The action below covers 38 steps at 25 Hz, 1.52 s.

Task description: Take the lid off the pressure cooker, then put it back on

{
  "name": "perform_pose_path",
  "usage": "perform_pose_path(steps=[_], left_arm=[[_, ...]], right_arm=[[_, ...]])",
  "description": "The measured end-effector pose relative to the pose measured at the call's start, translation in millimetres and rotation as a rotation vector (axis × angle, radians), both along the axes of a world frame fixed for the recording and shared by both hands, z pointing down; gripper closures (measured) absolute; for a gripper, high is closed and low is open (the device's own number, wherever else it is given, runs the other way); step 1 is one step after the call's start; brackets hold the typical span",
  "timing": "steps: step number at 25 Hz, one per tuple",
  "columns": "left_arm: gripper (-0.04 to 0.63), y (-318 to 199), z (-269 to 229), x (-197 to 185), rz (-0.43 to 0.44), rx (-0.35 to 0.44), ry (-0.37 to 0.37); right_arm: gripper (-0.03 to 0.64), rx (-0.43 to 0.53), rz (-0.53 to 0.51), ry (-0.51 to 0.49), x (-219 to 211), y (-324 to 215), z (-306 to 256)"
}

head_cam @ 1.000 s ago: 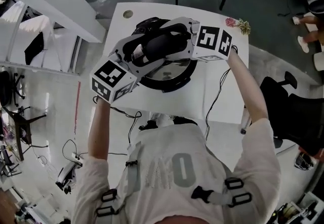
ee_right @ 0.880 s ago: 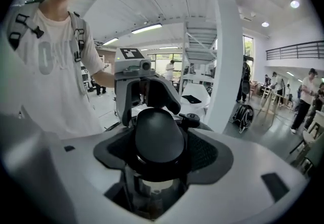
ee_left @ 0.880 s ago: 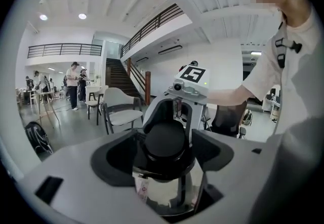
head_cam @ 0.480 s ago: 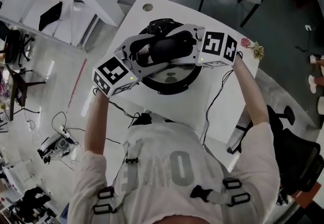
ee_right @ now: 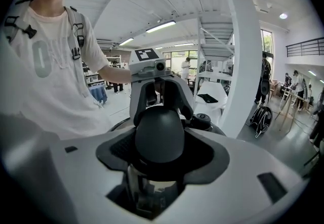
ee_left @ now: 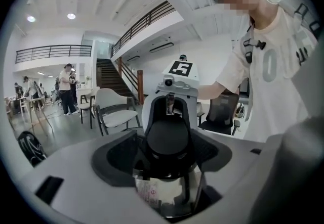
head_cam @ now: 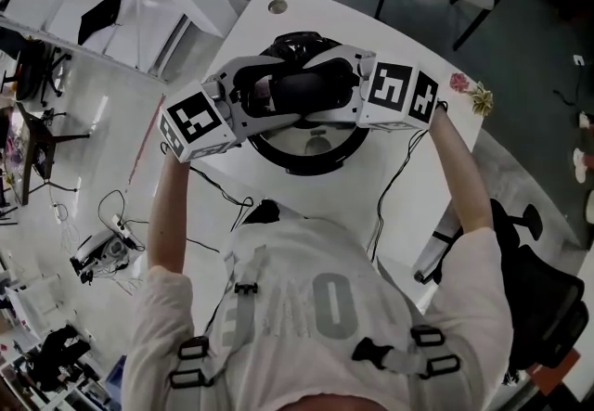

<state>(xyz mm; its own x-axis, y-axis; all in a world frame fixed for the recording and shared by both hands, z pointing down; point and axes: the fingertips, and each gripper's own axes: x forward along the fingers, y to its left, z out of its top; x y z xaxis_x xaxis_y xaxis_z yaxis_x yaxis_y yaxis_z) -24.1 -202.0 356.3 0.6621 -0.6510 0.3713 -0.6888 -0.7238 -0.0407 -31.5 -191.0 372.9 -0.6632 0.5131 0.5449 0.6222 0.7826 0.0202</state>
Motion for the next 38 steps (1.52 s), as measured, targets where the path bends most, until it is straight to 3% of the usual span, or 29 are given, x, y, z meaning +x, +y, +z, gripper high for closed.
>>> perform_pose_path(steps=[3,14,20,25,31,35,38], left_arm=[[0.319,3,0,4,0.040,-0.026,-0.011],[0.319,2,2,5,0.088,-0.031,0.008],[0.319,5,0,0,0.175,-0.043,-0.015],[0.319,9,0,-2,0.325,-0.052,-0.020],[0.319,6,-1,-10,0.568,-0.059,-0.027],[0.318,7,1,5,0.756,-0.074,-0.039],[0.318,7,-1,11,0.850,-0.070,-0.025]], right_arm=[[0.331,-0.002,-0.002,0.003,0,2,0],[0.331,0.002,0.007,0.013,0,0,2],[0.331,0.009,0.090,0.068,-7,2,1],[0.331,0.011,0.209,0.125,-11,3,2],[0.330,-0.017,0.451,0.127,-20,-3,2],[0.329,-0.051,0.631,0.123,-6,-6,4],[0.328,-0.057,0.699,0.128,-2,-8,4]])
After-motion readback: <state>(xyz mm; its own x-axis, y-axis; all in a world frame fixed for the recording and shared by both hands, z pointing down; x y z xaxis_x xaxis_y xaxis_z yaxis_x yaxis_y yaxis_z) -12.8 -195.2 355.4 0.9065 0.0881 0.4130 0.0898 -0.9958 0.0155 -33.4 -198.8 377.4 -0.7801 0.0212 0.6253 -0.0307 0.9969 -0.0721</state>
